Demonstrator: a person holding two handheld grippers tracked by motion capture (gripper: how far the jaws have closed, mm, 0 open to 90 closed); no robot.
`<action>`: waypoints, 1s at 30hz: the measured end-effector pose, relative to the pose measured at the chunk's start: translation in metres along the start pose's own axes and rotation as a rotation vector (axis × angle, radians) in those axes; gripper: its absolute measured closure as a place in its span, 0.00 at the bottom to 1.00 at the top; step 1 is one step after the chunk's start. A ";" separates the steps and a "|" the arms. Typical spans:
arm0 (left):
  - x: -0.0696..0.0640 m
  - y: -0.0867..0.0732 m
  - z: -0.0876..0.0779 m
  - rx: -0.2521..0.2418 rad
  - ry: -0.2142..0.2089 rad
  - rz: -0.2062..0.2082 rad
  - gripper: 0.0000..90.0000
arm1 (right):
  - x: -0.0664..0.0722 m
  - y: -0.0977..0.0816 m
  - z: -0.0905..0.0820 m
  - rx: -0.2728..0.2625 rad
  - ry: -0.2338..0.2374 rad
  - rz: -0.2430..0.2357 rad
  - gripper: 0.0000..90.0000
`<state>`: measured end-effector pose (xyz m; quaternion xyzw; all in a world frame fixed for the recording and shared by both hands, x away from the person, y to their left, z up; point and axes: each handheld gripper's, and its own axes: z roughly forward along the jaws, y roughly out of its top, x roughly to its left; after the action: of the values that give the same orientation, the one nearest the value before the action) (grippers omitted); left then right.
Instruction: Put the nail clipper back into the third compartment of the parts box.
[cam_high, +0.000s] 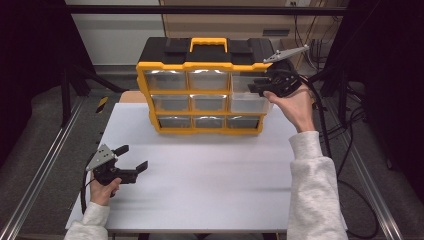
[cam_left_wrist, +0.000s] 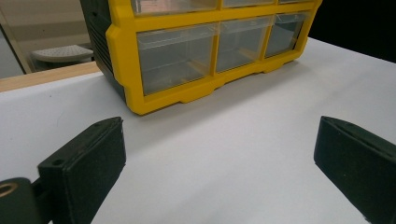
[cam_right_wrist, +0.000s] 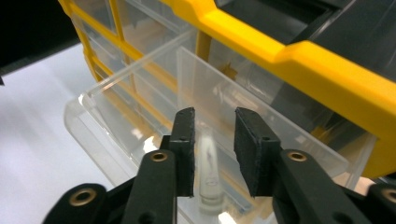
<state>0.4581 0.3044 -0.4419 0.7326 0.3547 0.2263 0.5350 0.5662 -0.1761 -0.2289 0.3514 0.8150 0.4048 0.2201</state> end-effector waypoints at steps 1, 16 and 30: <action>0.000 0.000 0.000 0.000 0.000 -0.001 0.02 | 0.000 0.000 -0.001 -0.007 -0.001 0.000 0.73; 0.000 0.000 0.000 0.000 0.001 0.001 0.02 | 0.006 -0.001 -0.016 -0.214 -0.067 0.010 0.31; 0.000 0.000 0.000 -0.002 0.000 0.004 0.02 | 0.019 -0.004 -0.025 -0.302 -0.070 0.054 0.06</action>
<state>0.4579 0.3046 -0.4414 0.7329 0.3529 0.2278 0.5352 0.5366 -0.1763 -0.2190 0.3501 0.7269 0.5160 0.2878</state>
